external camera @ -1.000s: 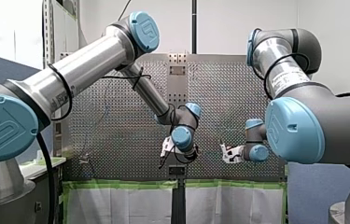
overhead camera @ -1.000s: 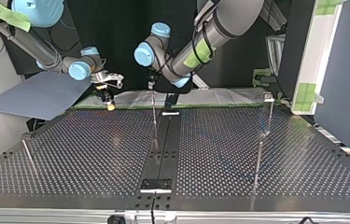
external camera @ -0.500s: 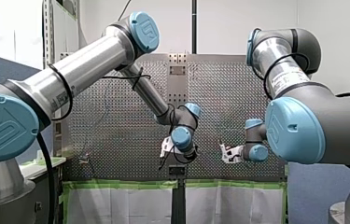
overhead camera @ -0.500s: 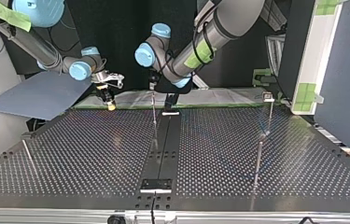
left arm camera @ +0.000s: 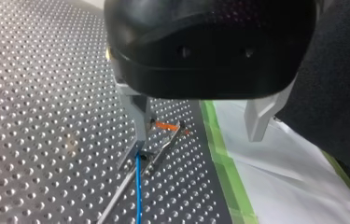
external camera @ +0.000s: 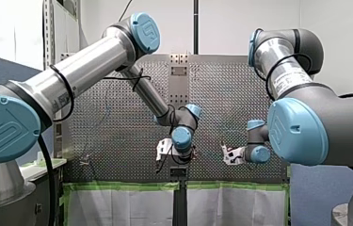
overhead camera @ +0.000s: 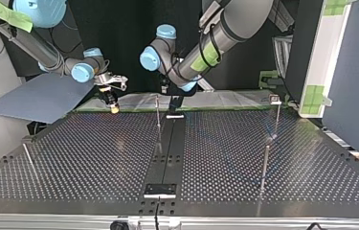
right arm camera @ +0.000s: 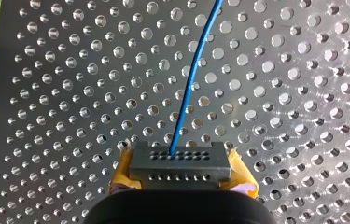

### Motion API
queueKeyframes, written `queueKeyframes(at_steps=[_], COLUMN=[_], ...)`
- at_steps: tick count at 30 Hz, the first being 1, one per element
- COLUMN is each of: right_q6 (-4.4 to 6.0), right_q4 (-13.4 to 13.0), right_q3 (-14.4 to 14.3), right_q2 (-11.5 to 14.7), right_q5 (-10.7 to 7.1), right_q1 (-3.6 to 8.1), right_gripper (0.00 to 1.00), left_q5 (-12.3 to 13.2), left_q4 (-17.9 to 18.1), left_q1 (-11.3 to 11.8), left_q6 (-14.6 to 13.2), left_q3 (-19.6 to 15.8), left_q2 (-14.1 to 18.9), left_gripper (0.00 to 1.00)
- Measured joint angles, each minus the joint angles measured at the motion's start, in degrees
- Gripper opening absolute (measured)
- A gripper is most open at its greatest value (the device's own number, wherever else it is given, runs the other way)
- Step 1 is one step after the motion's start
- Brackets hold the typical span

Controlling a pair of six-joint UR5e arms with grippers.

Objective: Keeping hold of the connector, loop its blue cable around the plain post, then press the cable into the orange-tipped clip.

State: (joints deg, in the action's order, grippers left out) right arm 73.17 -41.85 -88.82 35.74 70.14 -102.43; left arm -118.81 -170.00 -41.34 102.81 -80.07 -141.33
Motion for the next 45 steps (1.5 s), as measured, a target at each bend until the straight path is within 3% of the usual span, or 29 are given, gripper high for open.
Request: queueKeyframes(at_steps=[10,24,45], right_q6=[0.06,0.06,-0.03], right_q4=[0.00,-0.08,0.09], right_q3=[0.00,0.00,0.00], right_q2=[0.00,0.00,-0.01], right_q5=[-0.03,-0.03,-0.09], right_q1=[-0.01,-0.01,-0.09], right_gripper=[0.00,0.00,0.00], left_q5=[-0.06,-0.80,-0.85], left_q4=[-0.23,0.52,0.59], left_q1=[0.28,0.35,0.34], left_q6=[0.39,-3.66,-4.34], left_q3=[0.01,0.00,-0.01], left_q2=[0.02,0.01,-0.02], left_gripper=[1.00,1.00,1.00])
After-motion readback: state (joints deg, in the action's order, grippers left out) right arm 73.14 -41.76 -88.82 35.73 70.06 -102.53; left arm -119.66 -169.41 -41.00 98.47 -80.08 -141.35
